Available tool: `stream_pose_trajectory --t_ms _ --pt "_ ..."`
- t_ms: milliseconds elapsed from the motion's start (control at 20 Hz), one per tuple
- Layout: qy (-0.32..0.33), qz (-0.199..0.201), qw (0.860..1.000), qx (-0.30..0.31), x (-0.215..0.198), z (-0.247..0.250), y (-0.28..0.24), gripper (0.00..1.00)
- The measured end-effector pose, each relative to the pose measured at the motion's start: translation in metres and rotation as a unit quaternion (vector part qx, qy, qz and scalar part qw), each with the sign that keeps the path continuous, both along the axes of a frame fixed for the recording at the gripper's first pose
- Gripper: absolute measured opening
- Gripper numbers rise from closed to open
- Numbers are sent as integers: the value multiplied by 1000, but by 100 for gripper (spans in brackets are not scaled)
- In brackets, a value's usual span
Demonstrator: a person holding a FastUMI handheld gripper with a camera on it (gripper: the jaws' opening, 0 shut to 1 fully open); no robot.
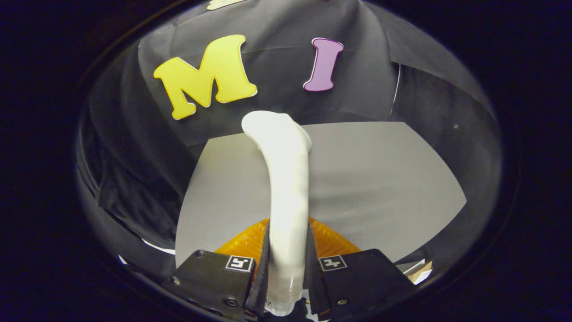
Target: Iron the clothes twice with a garment steamer, once on the left side and once on the right side.
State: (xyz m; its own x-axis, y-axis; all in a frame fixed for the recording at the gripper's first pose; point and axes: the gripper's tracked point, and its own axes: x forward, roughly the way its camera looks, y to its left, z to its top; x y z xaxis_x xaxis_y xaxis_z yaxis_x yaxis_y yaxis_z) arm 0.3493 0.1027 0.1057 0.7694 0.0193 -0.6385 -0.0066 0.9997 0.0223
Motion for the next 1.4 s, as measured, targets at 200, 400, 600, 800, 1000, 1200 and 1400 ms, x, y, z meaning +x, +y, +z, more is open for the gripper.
stream_pose_trajectory --t_ms 200,400,600,800,1000,1200,1400 --pt "-1 9 1000 23 -13 1 7 37" --pt "-30 7 999 28 -35 16 13 37" --pt "-76 5 996 43 -61 51 27 37" --pt "-116 8 991 68 -91 82 52 37" --pt "-171 9 983 73 -131 108 80 37" --pt "-248 7 966 72 -169 145 111 37" --pt "-316 -1 945 79 -197 178 137 36"
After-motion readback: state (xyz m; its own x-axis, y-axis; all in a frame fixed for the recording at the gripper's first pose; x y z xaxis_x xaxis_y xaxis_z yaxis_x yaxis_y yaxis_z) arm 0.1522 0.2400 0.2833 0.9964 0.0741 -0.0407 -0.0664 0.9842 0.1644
